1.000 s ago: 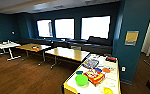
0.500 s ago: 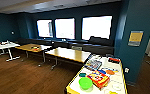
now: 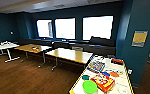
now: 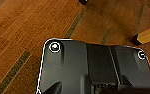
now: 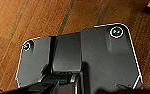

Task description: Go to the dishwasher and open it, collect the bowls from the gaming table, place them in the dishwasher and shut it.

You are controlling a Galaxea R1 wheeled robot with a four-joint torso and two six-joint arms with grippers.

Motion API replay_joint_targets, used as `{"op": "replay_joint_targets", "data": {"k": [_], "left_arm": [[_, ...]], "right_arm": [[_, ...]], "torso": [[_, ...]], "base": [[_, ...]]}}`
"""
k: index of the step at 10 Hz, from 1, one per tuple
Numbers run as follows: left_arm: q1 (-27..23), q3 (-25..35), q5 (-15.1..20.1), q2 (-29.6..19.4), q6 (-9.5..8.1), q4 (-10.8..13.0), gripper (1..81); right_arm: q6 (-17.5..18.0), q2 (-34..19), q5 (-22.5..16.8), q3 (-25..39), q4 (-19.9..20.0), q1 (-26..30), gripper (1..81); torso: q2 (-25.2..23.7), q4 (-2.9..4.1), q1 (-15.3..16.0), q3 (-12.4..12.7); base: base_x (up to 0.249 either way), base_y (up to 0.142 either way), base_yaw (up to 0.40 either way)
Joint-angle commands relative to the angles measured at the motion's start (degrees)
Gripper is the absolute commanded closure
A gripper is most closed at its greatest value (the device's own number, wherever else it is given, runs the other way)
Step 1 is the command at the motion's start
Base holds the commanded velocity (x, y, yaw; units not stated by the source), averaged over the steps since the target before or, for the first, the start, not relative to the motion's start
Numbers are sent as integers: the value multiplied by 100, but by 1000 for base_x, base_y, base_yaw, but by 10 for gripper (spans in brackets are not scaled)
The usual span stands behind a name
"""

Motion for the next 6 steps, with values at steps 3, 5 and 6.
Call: {"op": "replay_joint_targets", "data": {"k": [3,5,6], "left_arm": [[-357,-19,227,-18,20,11,10],[-357,-19,227,-18,20,11,10],[-357,-11,227,-18,20,11,10]], "right_arm": [[1,5,-260,28,-15,320,10],[1,5,-260,28,-15,320,10],[1,5,-260,28,-15,320,10]], "torso": [[0,0,0,0],[0,0,0,0],[0,0,0,0]], "base": [[136,86,0],[136,81,0],[136,76,0]]}}
